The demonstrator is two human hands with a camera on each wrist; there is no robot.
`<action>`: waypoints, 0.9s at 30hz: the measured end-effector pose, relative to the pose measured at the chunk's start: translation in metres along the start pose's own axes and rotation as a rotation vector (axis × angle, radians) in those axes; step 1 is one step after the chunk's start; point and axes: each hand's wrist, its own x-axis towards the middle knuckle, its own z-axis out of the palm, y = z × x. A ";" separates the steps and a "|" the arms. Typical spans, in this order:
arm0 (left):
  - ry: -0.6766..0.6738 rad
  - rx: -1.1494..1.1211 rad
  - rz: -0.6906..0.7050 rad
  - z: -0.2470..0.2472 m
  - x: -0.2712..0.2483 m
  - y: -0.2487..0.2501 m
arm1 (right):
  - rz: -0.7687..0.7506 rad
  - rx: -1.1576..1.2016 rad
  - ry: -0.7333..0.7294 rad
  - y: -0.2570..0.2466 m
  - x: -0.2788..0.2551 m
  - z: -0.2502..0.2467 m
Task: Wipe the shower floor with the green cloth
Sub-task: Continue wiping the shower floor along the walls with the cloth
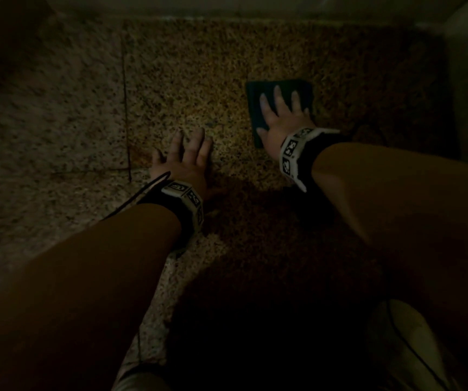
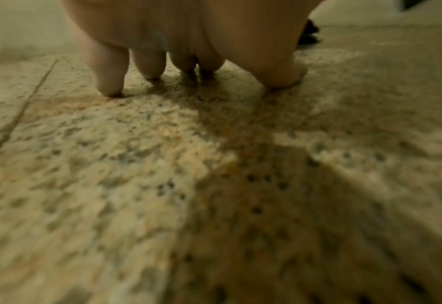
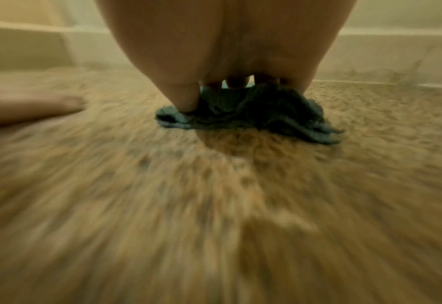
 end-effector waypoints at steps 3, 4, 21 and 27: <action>0.003 -0.016 0.005 -0.002 -0.003 -0.001 | -0.035 -0.035 -0.013 -0.006 -0.020 0.015; 0.013 -0.031 0.020 -0.002 -0.005 -0.002 | -0.044 -0.043 -0.020 -0.009 -0.027 0.022; 0.084 -0.088 -0.087 0.016 -0.004 -0.046 | -0.086 0.061 -0.001 -0.050 -0.015 0.022; 0.033 -0.115 -0.084 0.013 -0.006 -0.046 | -0.100 0.039 0.029 -0.068 0.019 -0.003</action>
